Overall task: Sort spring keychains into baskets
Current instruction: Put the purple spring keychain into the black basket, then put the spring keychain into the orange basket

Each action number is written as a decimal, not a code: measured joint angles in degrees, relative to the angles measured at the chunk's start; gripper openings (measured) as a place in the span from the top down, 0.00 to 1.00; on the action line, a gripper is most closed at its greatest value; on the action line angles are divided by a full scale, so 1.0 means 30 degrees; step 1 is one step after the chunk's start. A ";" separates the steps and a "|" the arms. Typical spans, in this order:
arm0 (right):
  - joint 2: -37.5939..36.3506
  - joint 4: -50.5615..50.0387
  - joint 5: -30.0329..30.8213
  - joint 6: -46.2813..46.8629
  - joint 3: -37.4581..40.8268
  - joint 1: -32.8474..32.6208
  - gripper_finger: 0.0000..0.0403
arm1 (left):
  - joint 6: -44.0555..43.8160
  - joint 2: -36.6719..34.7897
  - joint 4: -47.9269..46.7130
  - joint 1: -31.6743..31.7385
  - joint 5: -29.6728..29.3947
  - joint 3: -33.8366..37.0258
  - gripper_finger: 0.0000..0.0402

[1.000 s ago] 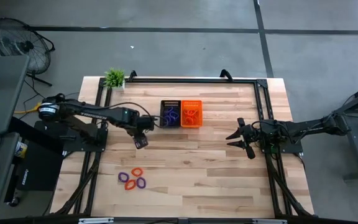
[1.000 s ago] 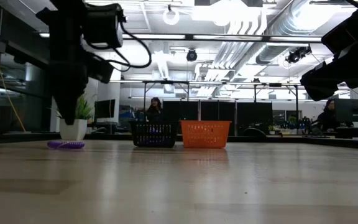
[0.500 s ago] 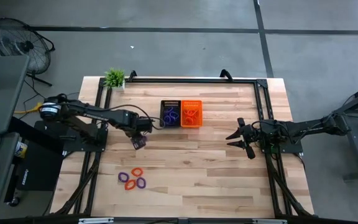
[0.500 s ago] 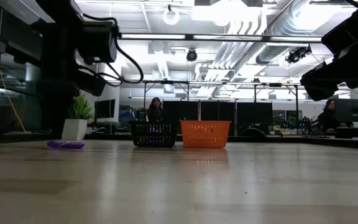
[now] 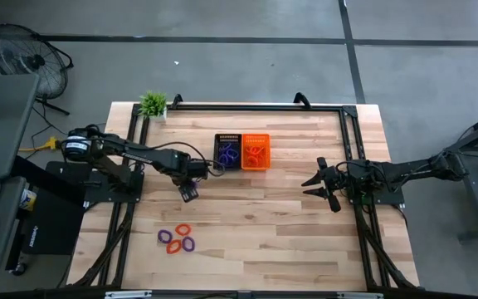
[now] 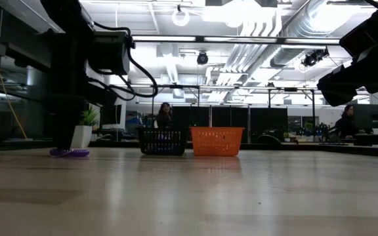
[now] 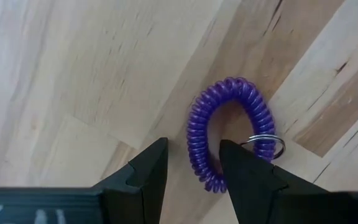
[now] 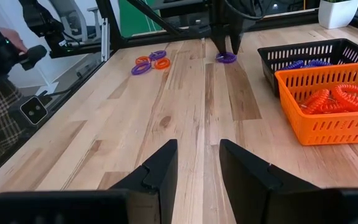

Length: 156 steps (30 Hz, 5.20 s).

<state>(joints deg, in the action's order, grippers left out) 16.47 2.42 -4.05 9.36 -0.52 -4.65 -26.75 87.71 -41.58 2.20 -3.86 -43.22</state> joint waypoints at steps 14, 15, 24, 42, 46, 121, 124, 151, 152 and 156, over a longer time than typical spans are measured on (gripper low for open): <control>0.0000 -0.0007 0.0007 -0.0006 -0.0006 0.0002 0.72 | 0.0760 0.0893 0.0021 0.0005 0.0525 0.0000 0.76; 0.0000 -0.0007 0.0000 0.0001 -0.0002 -0.0002 0.72 | 0.0789 0.0894 0.0013 0.0000 0.0532 0.0000 0.78; 0.0000 -0.0007 0.0000 -0.0006 -0.0006 0.0001 0.72 | 0.0988 0.0586 -0.0006 0.0000 0.0619 0.0085 0.91; 0.0014 0.0066 0.0000 0.0000 -0.0006 -0.0006 0.72 | 0.0603 -0.4345 -0.0444 0.1124 -0.1020 -0.1956 0.91; 0.0116 0.0109 0.0000 -0.0006 -0.0006 -0.0002 0.72 | 0.0765 -0.4432 -0.0277 0.2186 -0.1126 -0.2942 0.91; 0.0131 0.0000 0.0000 -0.0006 -0.0006 0.0002 0.72 | 0.2136 -0.1443 -0.2137 0.2715 0.2004 -0.5056 0.61; 0.0137 0.0001 0.0000 0.0001 -0.0005 0.0002 0.72 | 0.1526 -0.2287 -0.2254 0.1647 0.2124 -0.3724 0.61; 0.0138 -0.0002 0.0000 -0.0001 -0.0003 -0.0001 0.72 | 0.3526 -0.4228 0.1162 -0.8010 0.3669 0.0631 0.61; 0.0138 -0.0005 0.0000 -0.0001 -0.0001 -0.0001 0.72 | 0.3399 -0.4228 0.1404 -0.8342 0.3464 0.0686 0.61; 0.0138 0.0000 0.0000 0.0000 -0.0005 -0.0005 0.72 | 0.2045 -0.4221 0.1727 -0.9246 0.2569 0.0736 0.61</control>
<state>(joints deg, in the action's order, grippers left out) 16.88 2.42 -4.05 9.36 -0.53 -4.66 -20.61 75.05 -36.40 -25.54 3.85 -41.01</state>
